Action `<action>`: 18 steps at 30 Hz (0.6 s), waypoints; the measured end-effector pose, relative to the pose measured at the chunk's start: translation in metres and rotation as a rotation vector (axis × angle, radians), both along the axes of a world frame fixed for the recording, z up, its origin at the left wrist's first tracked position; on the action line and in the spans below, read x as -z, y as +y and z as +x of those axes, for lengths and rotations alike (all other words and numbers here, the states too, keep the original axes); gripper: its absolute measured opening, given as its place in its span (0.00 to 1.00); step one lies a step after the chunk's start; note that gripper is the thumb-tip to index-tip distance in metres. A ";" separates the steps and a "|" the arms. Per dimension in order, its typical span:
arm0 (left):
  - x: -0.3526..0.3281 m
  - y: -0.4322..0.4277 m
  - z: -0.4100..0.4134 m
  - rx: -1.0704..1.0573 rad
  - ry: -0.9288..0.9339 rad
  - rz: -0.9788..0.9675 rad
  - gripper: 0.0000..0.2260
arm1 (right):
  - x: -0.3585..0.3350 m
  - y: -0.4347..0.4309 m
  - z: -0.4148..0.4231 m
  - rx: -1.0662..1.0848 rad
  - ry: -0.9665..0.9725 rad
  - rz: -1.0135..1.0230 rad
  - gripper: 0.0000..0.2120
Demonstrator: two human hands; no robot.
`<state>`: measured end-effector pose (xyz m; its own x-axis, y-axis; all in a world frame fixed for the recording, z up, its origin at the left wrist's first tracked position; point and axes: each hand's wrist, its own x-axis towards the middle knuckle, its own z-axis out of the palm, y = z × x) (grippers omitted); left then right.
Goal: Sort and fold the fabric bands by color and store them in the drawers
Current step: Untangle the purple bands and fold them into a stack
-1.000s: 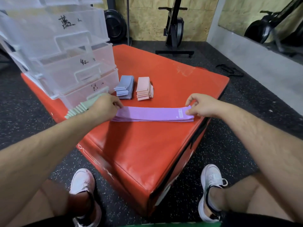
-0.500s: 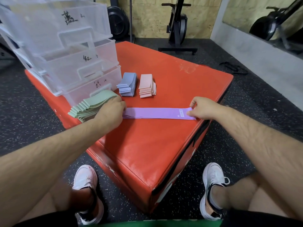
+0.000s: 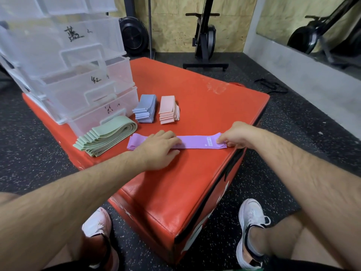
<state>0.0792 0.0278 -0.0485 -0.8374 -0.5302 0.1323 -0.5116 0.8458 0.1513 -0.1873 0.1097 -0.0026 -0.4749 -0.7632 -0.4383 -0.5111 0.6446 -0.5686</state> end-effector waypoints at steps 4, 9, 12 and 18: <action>0.002 -0.003 -0.002 -0.019 0.001 0.015 0.18 | -0.002 -0.001 0.001 0.015 -0.055 0.055 0.06; 0.002 -0.003 -0.005 -0.010 0.024 -0.007 0.13 | -0.002 -0.002 -0.003 0.006 -0.094 0.007 0.10; 0.002 -0.003 -0.008 -0.012 0.036 0.011 0.12 | -0.008 0.001 -0.009 0.005 -0.156 -0.052 0.14; 0.002 0.007 -0.037 0.017 0.069 0.084 0.14 | -0.037 0.021 -0.035 0.089 -0.150 -0.147 0.12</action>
